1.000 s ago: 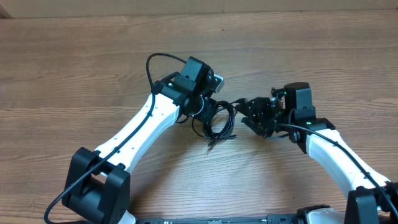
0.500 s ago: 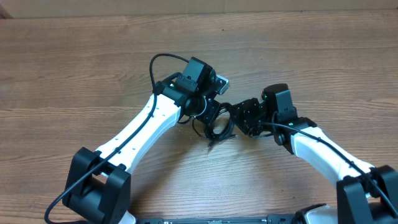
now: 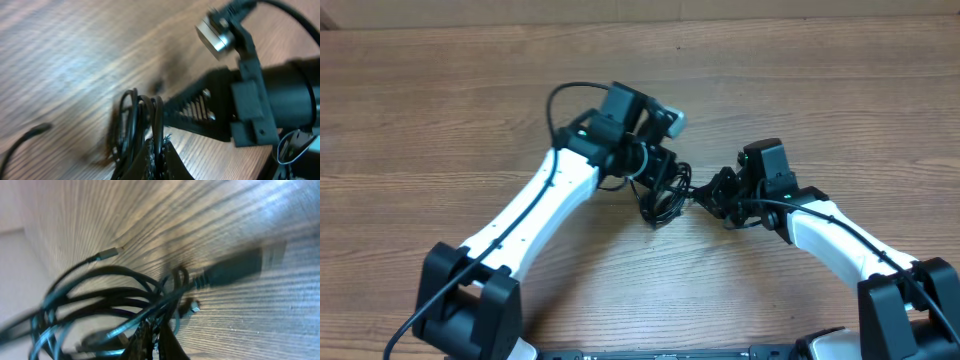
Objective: Untangle cables
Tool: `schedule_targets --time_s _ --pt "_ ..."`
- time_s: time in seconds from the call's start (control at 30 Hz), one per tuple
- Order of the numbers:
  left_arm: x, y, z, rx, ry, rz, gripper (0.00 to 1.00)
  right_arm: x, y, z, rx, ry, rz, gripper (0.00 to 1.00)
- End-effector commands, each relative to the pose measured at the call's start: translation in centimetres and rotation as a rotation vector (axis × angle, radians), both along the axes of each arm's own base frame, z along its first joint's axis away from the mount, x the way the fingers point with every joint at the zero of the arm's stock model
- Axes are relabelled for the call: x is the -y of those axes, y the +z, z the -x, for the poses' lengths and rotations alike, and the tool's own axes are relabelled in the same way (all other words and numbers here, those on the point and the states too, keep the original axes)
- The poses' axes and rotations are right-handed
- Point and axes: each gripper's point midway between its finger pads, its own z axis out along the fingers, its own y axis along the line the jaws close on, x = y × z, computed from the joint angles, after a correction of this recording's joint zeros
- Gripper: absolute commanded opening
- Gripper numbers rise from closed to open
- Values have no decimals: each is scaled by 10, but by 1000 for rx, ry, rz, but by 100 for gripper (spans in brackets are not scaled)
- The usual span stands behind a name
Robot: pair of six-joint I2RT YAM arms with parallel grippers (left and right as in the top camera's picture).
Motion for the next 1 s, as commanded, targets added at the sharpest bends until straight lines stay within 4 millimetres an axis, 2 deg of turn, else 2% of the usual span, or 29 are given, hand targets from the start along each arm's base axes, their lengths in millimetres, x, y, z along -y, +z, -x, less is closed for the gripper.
schedule_targets --time_s 0.0,0.07,0.13,0.23,0.33,0.4,0.47,0.57,0.6,0.67,0.7,0.73,0.8,0.97 --pt "-33 24 -28 18 190 13 4 0 20 -4 144 158 -43 4" --pt "-47 21 -34 -7 259 -7 4 4 35 -6 208 190 -73 4" --pt "-59 17 -36 -29 306 -26 4 8 61 -7 315 245 -122 4" --pt "-65 13 -36 -36 324 -51 4 8 96 -1 456 331 -199 4" --pt "-67 12 -36 -35 329 -60 4 3 139 8 610 415 -299 4" --pt "-63 14 -34 -43 316 -42 4 3 147 7 652 418 -290 4" --pt "-55 18 -30 -51 271 1 4 4 147 6 651 415 -286 4" --pt "-47 22 -25 -34 194 34 4 4 143 7 625 407 -290 19" --pt "-46 23 -25 -28 184 33 12 4 142 7 620 407 -290 21" --pt "-50 20 -28 -20 201 11 50 5 137 6 602 395 -278 27" --pt "-56 17 -30 -14 224 -22 94 7 133 5 585 379 -260 28" --pt "-60 14 -31 -12 243 -48 100 9 128 4 567 363 -240 31" --pt "-66 11 -31 -11 260 -80 100 14 119 2 531 332 -200 36" --pt "-69 4 -27 -43 270 -100 100 21 105 2 474 290 -142 39"
